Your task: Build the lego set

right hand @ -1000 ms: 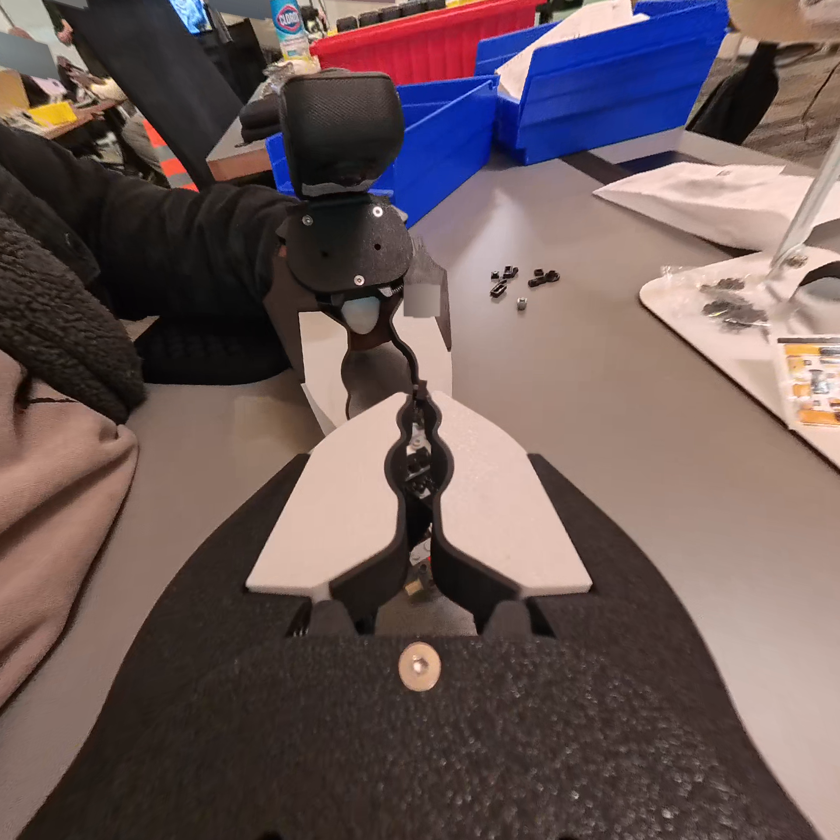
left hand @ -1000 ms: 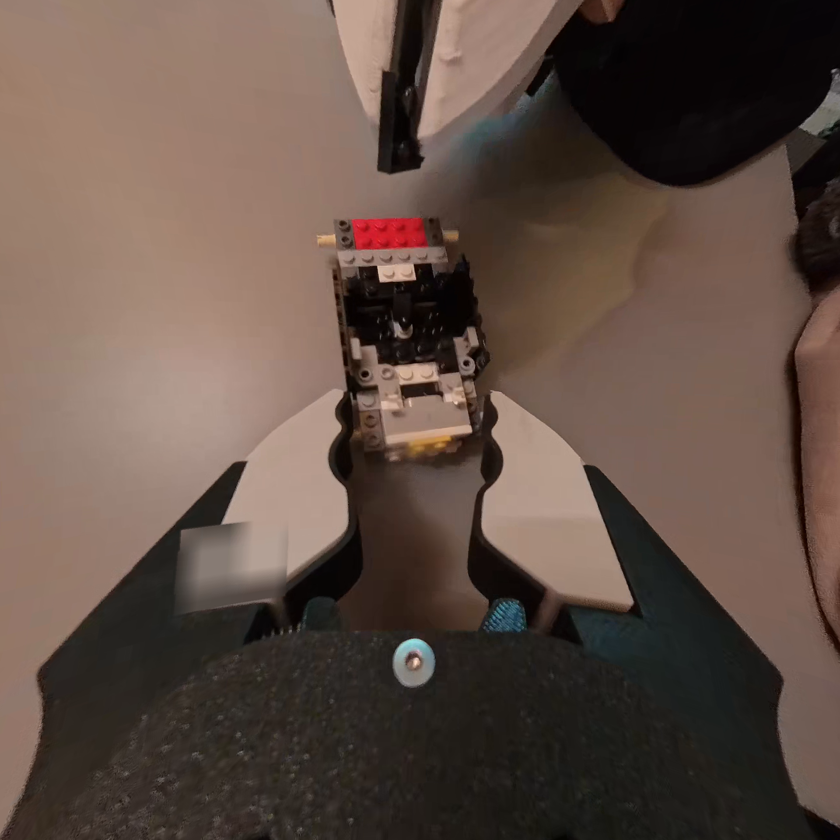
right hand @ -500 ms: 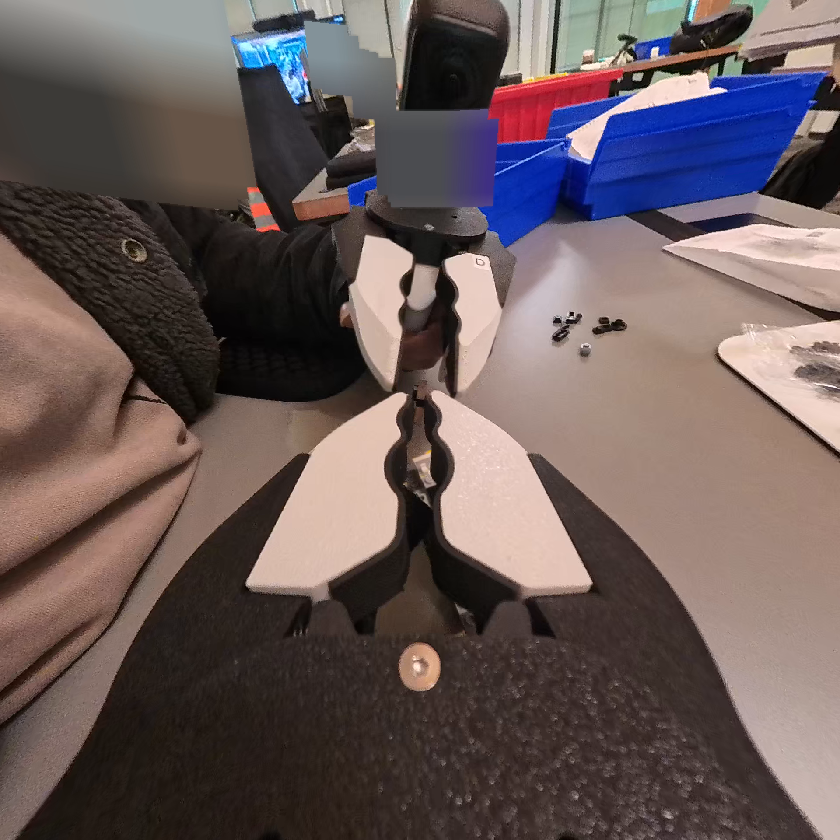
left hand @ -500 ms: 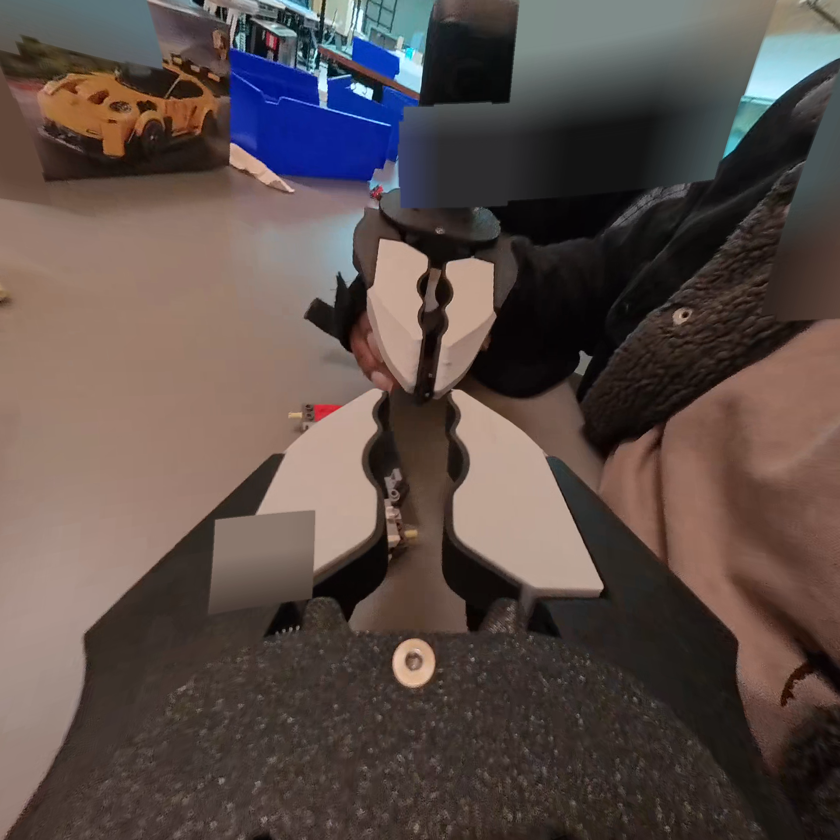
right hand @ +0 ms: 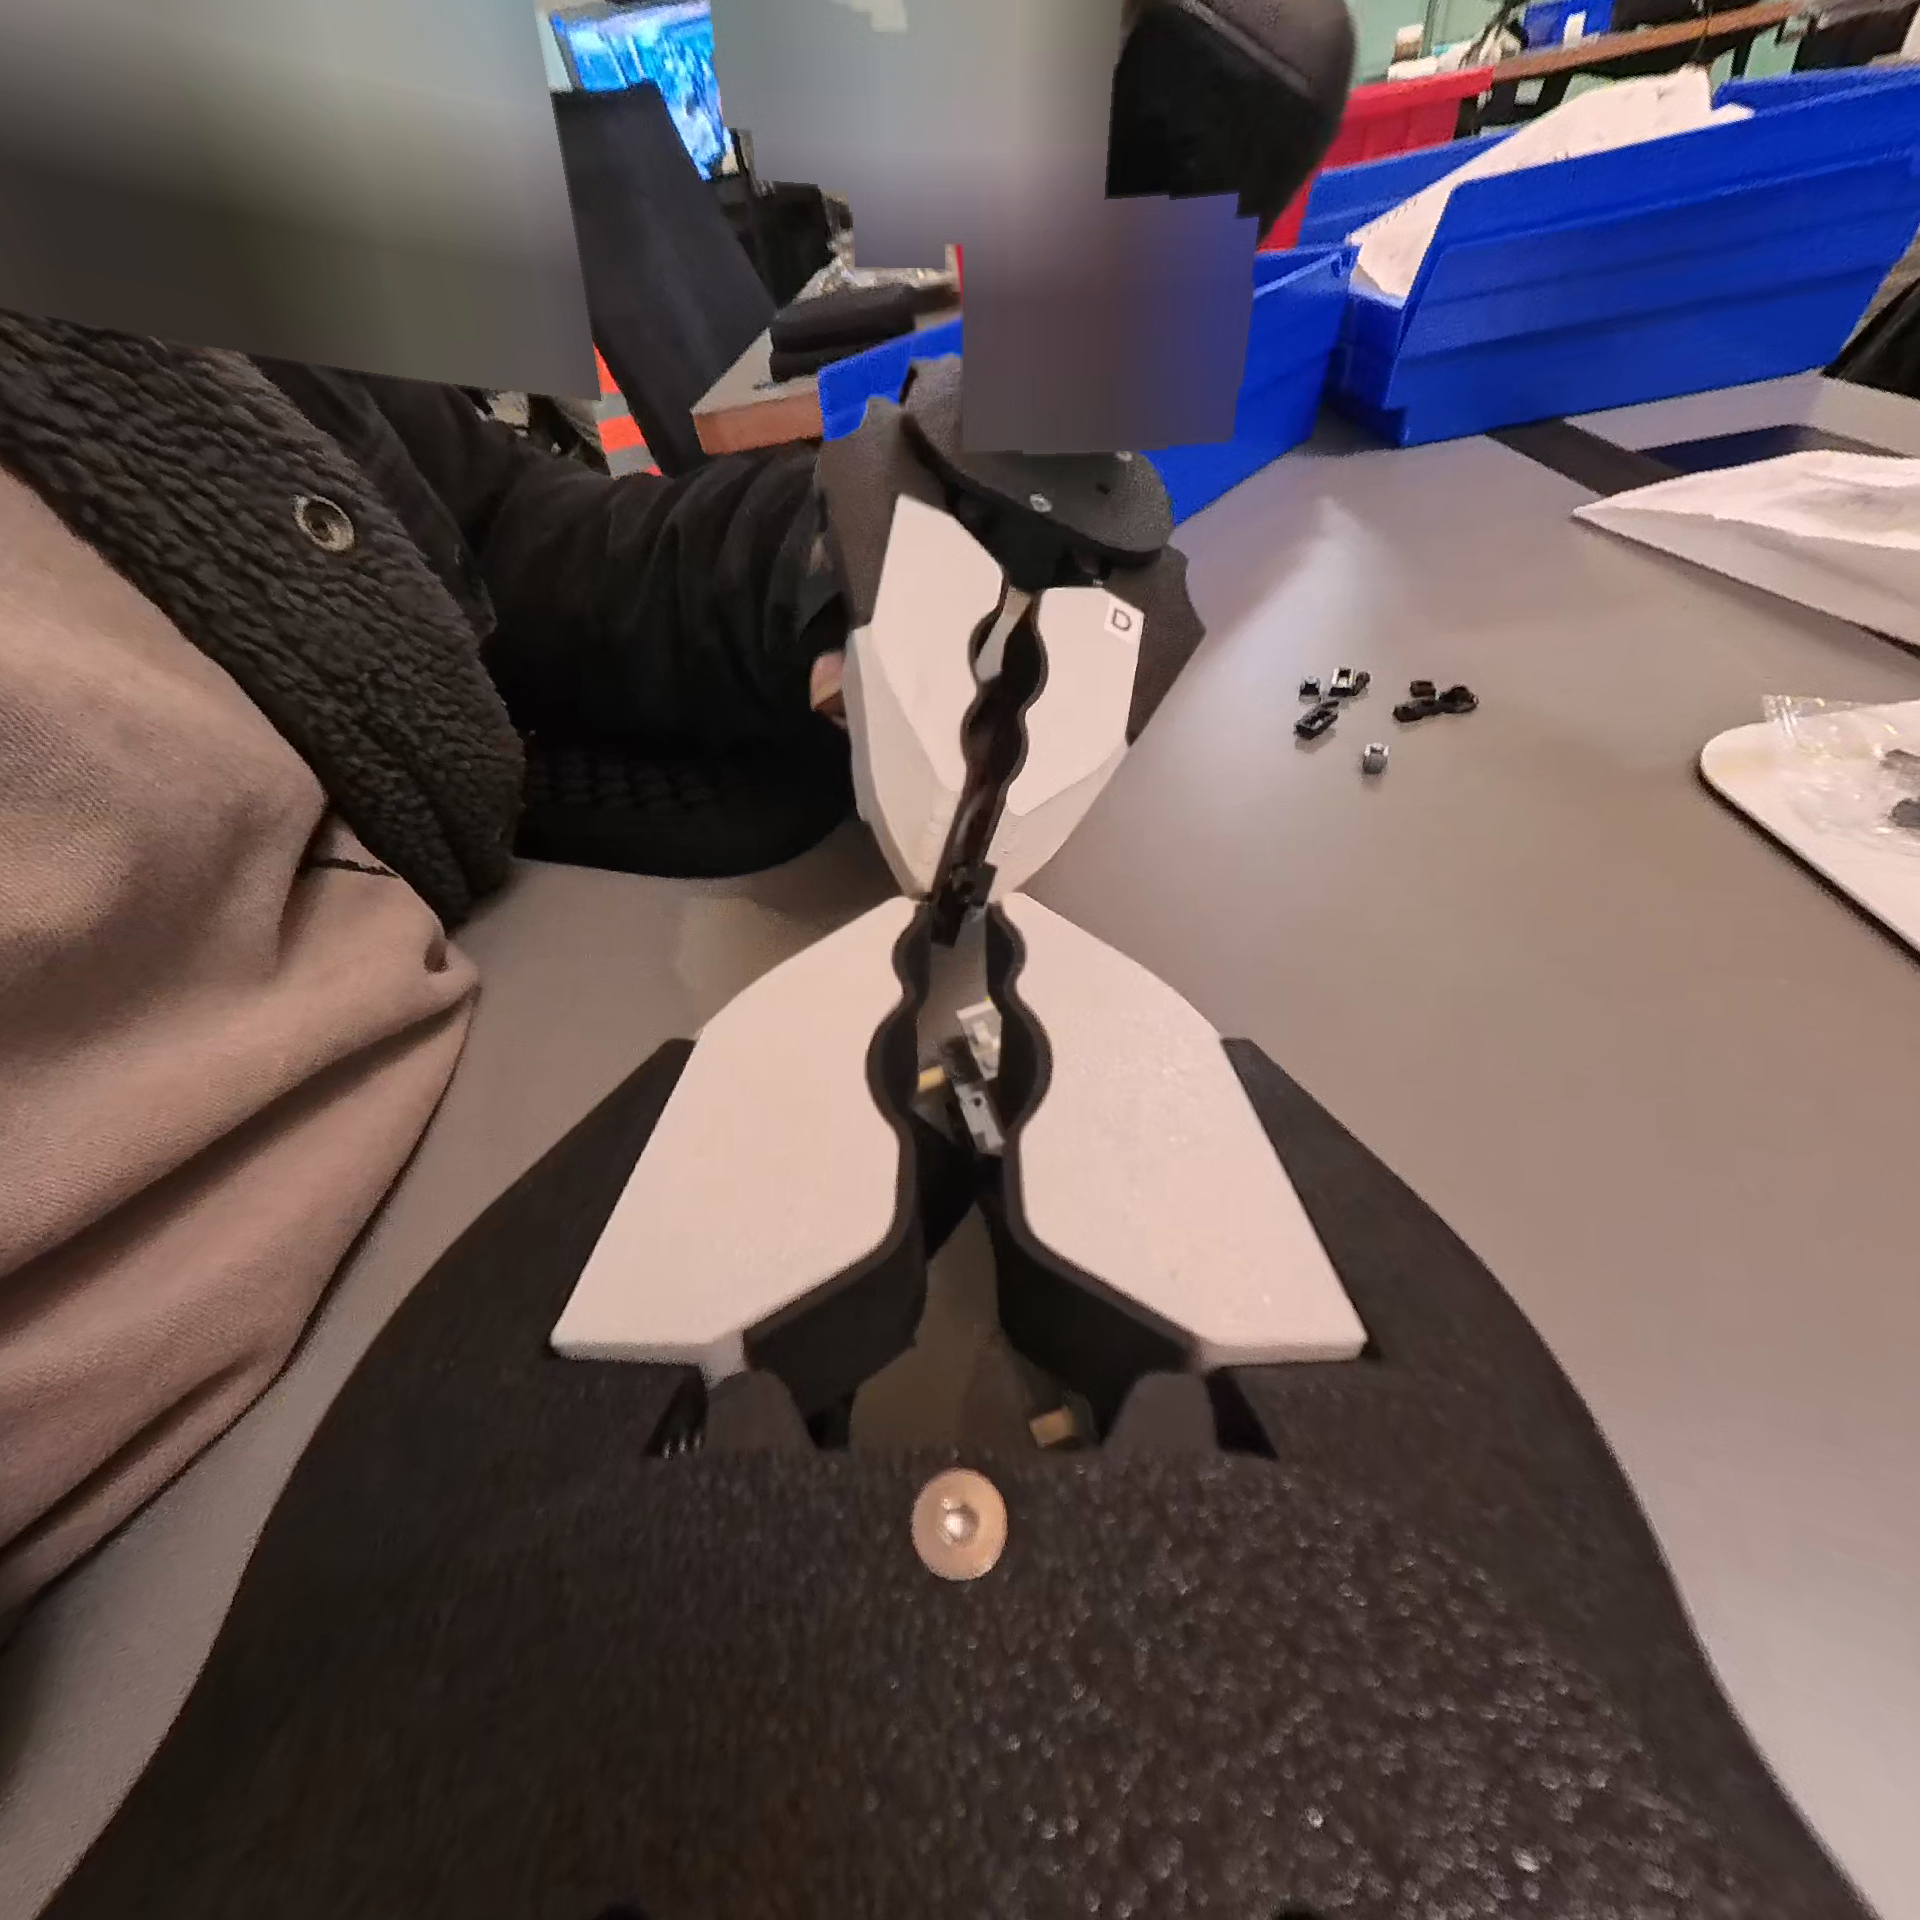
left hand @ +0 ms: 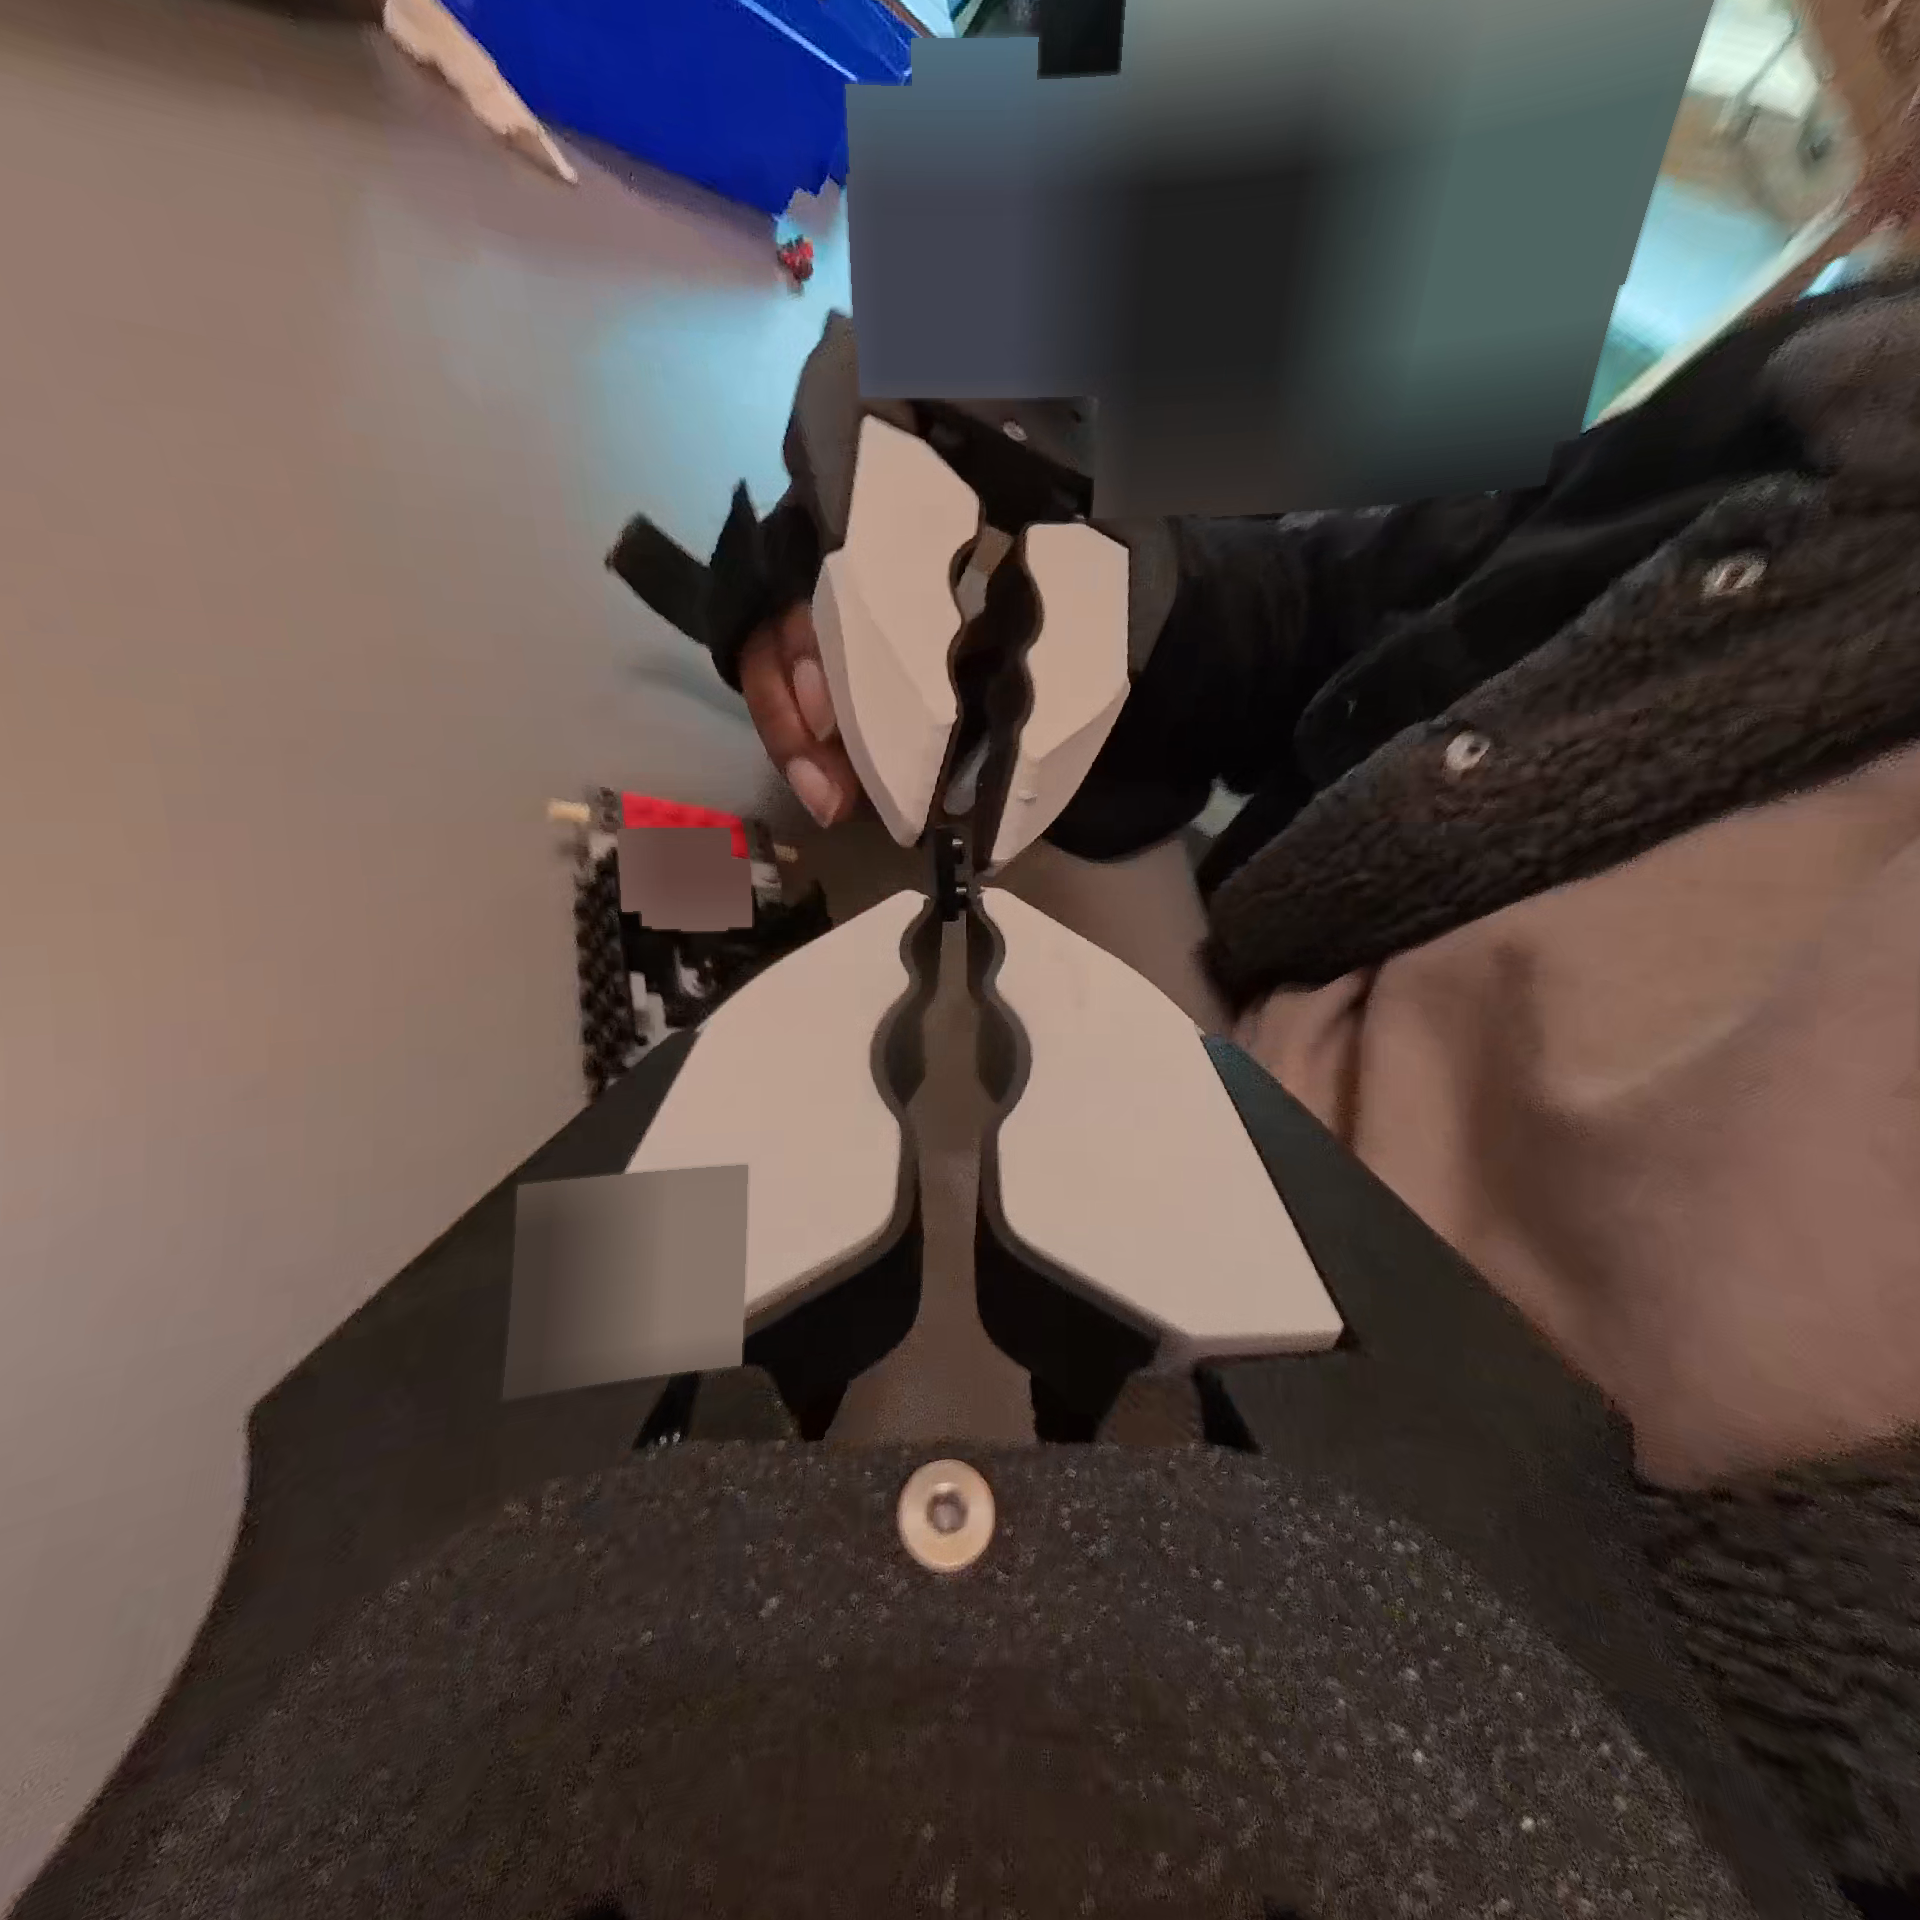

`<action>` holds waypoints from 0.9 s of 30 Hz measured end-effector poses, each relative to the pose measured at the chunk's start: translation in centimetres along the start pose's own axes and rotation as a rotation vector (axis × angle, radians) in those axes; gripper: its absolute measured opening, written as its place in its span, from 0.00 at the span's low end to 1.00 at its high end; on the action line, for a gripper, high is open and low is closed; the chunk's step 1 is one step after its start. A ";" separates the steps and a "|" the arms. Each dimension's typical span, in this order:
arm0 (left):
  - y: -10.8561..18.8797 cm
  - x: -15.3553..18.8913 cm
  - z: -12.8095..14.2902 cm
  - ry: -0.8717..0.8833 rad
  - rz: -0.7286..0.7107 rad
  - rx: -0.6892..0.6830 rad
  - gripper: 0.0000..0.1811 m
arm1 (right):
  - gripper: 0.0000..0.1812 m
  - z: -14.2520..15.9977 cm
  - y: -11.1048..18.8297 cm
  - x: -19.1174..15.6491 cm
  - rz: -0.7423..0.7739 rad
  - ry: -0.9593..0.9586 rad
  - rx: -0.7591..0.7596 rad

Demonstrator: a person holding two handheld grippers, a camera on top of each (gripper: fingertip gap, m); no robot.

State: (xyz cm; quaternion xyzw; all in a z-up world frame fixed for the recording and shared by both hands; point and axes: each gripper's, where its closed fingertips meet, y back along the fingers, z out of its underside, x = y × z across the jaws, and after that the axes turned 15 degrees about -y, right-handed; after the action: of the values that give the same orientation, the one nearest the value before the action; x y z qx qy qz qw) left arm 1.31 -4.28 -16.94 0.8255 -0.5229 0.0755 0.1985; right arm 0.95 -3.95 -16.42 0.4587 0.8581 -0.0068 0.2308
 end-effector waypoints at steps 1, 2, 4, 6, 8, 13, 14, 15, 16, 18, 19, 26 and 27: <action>0.2 0.0 0.1 0.084 0.038 0.012 0.02 | 0.07 0.1 0.0 0.2 0.009 -0.001 -0.010; 0.4 0.2 0.2 0.155 0.086 0.026 0.02 | 0.07 0.2 0.0 0.3 0.015 0.002 -0.018; 0.6 0.1 0.6 0.230 0.125 0.030 0.02 | 0.07 0.3 0.0 0.5 0.033 0.024 -0.031; 0.7 0.1 1.1 0.258 0.154 0.013 0.02 | 0.07 0.7 -0.3 0.6 0.049 0.043 -0.057; 0.6 0.5 1.4 0.267 0.180 -0.006 0.02 | 0.07 1.1 -0.6 0.6 0.051 0.048 -0.084; 0.1 1.1 2.2 0.264 0.210 -0.050 0.02 | 0.02 2.5 -1.0 0.5 0.067 0.130 -0.178; 0.0 1.1 2.3 0.268 0.211 -0.054 0.02 | 0.02 2.8 -1.0 0.6 0.077 0.157 -0.200; 0.0 1.0 2.3 0.272 0.210 -0.061 0.02 | 0.02 3.1 -1.1 0.5 0.081 0.185 -0.225; 0.0 0.9 2.4 0.272 0.211 -0.073 0.02 | 0.03 3.3 -1.1 0.6 0.090 0.218 -0.249; 0.2 0.6 2.6 0.261 0.214 -0.112 0.02 | 0.04 3.4 -1.0 0.8 0.113 0.286 -0.294; 0.3 0.4 2.7 0.251 0.216 -0.137 0.02 | 0.04 3.4 -0.9 0.9 0.119 0.315 -0.322; 0.2 -0.7 2.4 0.166 0.280 -0.270 0.02 | 0.07 2.8 -1.3 2.3 0.123 0.443 -0.437; 0.0 -0.7 2.5 0.164 0.290 -0.277 0.02 | 0.07 2.8 -1.4 2.4 0.120 0.450 -0.436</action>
State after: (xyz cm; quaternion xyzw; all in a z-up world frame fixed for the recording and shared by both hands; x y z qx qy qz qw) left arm 0.74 -4.72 -19.46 0.6976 -0.6236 0.0973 0.3391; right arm -0.16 -3.51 -20.15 0.4382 0.8402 0.2925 0.1282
